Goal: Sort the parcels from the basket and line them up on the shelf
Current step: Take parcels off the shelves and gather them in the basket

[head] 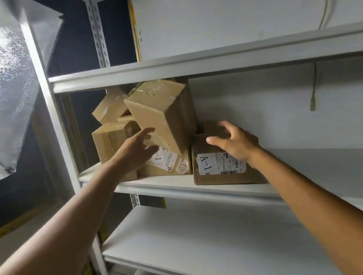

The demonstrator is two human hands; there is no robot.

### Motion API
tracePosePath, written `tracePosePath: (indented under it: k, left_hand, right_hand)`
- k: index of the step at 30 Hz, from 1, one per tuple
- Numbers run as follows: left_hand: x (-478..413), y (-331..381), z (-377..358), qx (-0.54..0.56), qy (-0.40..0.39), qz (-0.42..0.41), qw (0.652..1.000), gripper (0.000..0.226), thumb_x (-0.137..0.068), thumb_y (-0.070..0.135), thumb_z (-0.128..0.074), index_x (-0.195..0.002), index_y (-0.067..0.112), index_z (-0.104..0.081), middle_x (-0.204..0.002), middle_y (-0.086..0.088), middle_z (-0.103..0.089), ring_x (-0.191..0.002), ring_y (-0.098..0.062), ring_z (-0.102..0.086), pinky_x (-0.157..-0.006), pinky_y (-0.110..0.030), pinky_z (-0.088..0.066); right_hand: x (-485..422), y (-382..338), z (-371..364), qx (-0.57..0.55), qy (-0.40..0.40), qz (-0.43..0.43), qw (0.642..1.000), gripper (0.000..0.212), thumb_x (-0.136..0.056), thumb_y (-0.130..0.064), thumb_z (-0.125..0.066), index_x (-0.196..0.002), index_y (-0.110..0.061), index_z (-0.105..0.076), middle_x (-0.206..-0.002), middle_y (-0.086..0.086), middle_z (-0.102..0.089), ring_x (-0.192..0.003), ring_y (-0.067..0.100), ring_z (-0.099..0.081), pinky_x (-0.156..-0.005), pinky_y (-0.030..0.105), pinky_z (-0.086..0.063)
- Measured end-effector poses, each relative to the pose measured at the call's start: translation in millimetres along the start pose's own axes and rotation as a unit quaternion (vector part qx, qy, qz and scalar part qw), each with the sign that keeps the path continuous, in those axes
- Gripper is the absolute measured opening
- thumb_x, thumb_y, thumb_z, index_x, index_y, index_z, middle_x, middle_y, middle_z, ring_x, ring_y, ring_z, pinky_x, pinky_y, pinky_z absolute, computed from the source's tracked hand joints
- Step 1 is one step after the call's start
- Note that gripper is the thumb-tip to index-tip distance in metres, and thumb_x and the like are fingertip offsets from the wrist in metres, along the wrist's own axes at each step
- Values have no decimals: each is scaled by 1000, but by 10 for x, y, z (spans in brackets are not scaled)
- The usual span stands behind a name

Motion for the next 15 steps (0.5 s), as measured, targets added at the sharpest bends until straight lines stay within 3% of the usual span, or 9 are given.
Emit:
tracePosePath:
  k: [3,6,8,11,13,15]
  left_hand:
    - [-126,-76,104,2,37,-18,999,62,-91,15,-61,-145,22,-33,-141,-14,-48,-121,-29,-55,-96,-44,-50]
    - [-268,-138,143,38,67,-12,997,70,-89,19,-64,-147,21,-27,-147,-13,-40,-122,-28,-54,-98,-45,-49]
    - [-363,-176,148,65,90,-14,994,72,-87,19,-66,-146,15,-25,-145,-11,-43,-117,-23,-55,-94,-36,-51]
    - [-499,-253,122,119,125,-13,985,73,-86,15,-67,-145,10,-24,-122,2,-49,-95,-3,-54,-70,-6,-48]
    - [-596,-305,75,146,135,-15,980,76,-85,17,-68,-145,11,-22,-121,2,-48,-92,0,-53,-66,-3,-47]
    - [-713,-335,28,173,135,-5,976,83,-83,20,-70,-146,12,-17,-126,-2,-50,-103,-10,-54,-67,-4,-48]
  right_hand:
    - [-219,-167,-183,-48,-13,19,999,70,-95,-24,-60,-152,-12,-22,-154,7,-33,-138,20,-35,-91,14,-31]
    - [-463,-273,-329,-94,-9,50,994,70,-91,-22,-66,-149,-14,-29,-135,2,-49,-113,7,-43,-74,4,-37]
    - [-619,-284,-405,-121,2,79,990,71,-84,-20,-73,-144,-17,-35,-122,-6,-49,-111,7,-47,-65,1,-39]
    - [-816,-235,-526,-127,21,145,981,65,-76,-15,-81,-128,-23,-44,-119,-6,-56,-108,8,-57,-74,2,-45]
    - [-939,-168,-596,-138,31,171,975,60,-73,-10,-83,-120,-24,-48,-113,-6,-59,-102,1,-59,-85,12,-51]
    - [-1053,-108,-645,-145,27,178,973,55,-74,-5,-81,-107,-33,-47,-103,-16,-55,-92,-11,-58,-90,21,-51]
Point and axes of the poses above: each hand's wrist, its own x-axis away from the middle knuckle, its own z-axis out of the back of the hand, y = z × x, the point moved 2 cm from there along -x, towards the middle knuckle
